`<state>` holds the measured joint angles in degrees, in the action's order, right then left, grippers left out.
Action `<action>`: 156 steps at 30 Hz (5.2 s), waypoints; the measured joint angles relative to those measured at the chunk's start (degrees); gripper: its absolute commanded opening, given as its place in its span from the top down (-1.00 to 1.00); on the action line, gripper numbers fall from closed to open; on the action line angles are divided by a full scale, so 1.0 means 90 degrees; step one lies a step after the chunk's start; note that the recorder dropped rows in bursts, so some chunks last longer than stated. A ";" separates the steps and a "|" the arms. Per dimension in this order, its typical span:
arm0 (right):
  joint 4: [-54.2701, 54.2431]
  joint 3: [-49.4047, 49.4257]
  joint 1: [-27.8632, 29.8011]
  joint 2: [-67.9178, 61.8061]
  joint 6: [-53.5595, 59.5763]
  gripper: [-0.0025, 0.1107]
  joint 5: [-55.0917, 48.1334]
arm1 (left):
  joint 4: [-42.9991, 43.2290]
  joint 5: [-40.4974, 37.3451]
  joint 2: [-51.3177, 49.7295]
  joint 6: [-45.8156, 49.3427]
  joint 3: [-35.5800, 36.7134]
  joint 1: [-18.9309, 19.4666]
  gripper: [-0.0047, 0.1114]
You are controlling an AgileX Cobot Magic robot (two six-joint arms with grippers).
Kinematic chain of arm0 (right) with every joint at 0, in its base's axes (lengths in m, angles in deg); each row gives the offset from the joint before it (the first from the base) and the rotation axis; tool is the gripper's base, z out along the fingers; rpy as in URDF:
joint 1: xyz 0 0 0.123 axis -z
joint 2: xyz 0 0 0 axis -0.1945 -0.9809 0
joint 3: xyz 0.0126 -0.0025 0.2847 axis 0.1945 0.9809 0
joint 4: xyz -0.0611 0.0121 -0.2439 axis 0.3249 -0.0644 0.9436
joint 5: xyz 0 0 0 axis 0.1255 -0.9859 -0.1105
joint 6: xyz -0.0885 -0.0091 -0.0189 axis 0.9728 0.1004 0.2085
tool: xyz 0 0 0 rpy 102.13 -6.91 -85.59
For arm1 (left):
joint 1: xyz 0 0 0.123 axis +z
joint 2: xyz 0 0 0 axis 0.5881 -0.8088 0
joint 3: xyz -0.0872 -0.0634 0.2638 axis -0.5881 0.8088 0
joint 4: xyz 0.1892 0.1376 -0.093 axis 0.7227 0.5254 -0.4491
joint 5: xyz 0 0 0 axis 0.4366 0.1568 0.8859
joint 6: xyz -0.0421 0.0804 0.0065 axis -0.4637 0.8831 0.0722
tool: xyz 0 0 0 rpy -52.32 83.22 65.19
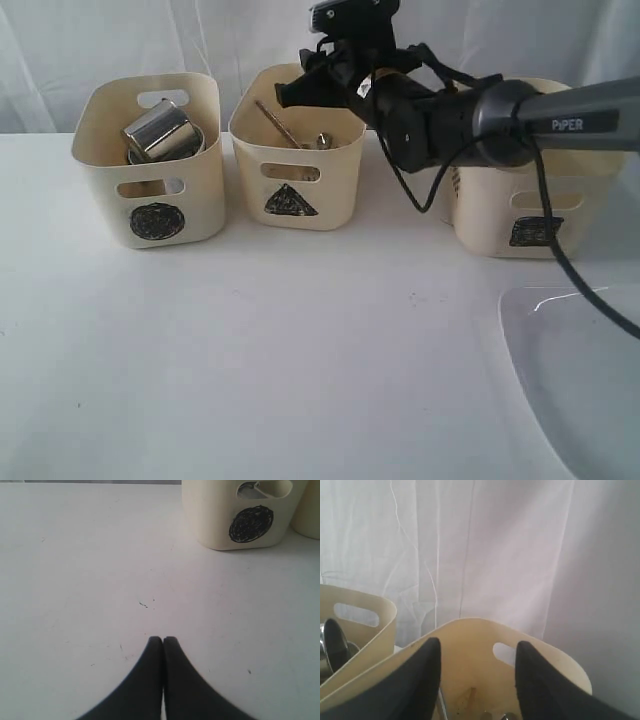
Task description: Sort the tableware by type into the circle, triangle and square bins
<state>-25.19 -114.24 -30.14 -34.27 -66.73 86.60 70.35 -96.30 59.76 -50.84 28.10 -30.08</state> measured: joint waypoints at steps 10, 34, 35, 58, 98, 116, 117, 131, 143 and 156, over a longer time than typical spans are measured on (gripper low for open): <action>0.0044 -0.0020 0.0019 0.1669 0.0251 0.50 -0.2849 | 0.0000 0.0000 0.0000 0.0000 0.0000 0.0000 0.92; 0.0344 0.3693 0.4529 0.4111 -0.0891 0.96 -0.6111 | 0.0000 0.0000 0.0000 0.0000 0.0000 0.0000 0.92; 0.0053 0.3706 0.4732 0.3980 -0.0624 0.96 -0.6205 | 0.0000 0.0000 0.0000 0.0000 0.0000 0.0000 0.92; -0.3050 0.5262 0.7739 0.4586 0.1305 0.96 -0.8935 | 0.0000 0.0000 0.0000 0.0000 0.0000 0.0000 0.92; -0.1501 0.5415 0.8312 0.3145 0.0638 -0.16 -0.7779 | 0.0000 0.0000 0.0000 0.0000 0.0000 0.0000 0.92; -0.2676 0.5221 0.8316 0.2328 0.1540 0.45 -0.7437 | 0.0000 0.0000 0.0000 0.0000 0.0000 0.0000 0.92; -0.2740 0.5194 0.8326 0.2266 0.1549 0.49 -0.7462 | 0.0000 0.0000 0.0000 0.0000 0.0000 0.0000 0.92; -0.3243 0.5142 0.8363 0.1994 0.1652 0.87 -0.8117 | 0.0000 0.0000 0.0000 0.0000 0.0000 0.0000 0.92; -0.2261 0.5393 0.8363 0.2479 0.1591 0.96 -0.9401 | 0.0000 0.0000 0.0000 0.0000 0.0000 0.0000 0.92; -0.2288 0.5418 0.7369 0.4041 0.1563 0.96 -0.9507 | 0.0000 0.0000 0.0000 0.0000 0.0000 0.0000 0.92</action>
<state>-45.78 -65.48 36.17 2.10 -52.66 1.03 70.35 -96.30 59.76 -50.84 28.10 -30.08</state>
